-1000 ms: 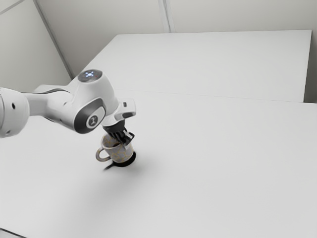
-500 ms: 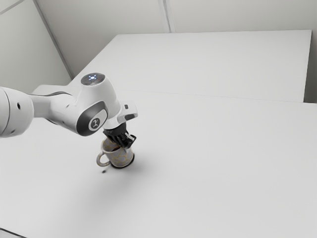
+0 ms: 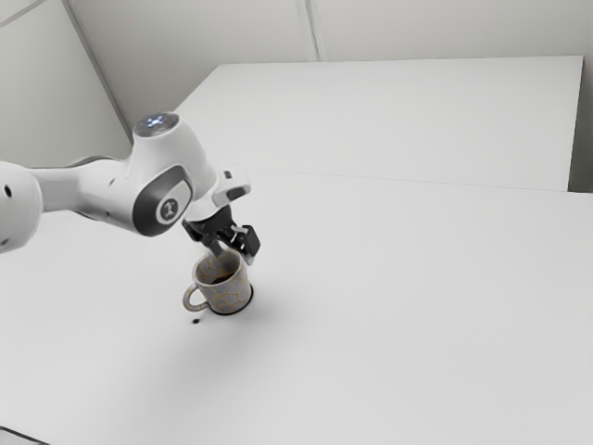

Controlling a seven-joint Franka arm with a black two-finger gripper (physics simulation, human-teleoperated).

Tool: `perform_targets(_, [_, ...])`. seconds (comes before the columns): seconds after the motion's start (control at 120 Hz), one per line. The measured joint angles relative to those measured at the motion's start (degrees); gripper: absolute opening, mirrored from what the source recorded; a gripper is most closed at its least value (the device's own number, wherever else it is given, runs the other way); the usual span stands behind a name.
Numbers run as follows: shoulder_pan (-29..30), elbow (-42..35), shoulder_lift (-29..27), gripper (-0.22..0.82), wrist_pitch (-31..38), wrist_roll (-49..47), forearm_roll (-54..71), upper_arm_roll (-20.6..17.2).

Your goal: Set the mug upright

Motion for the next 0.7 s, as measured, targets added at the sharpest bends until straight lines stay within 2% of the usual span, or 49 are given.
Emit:
perform_targets(0.258, [0.12, 9.07, 0.18, 0.54, -10.67, -0.11, -2.54, -0.33])
perform_targets(0.7, [1.02, 27.27, 2.4, 0.58, -31.55, -0.26, -2.94, -0.7])
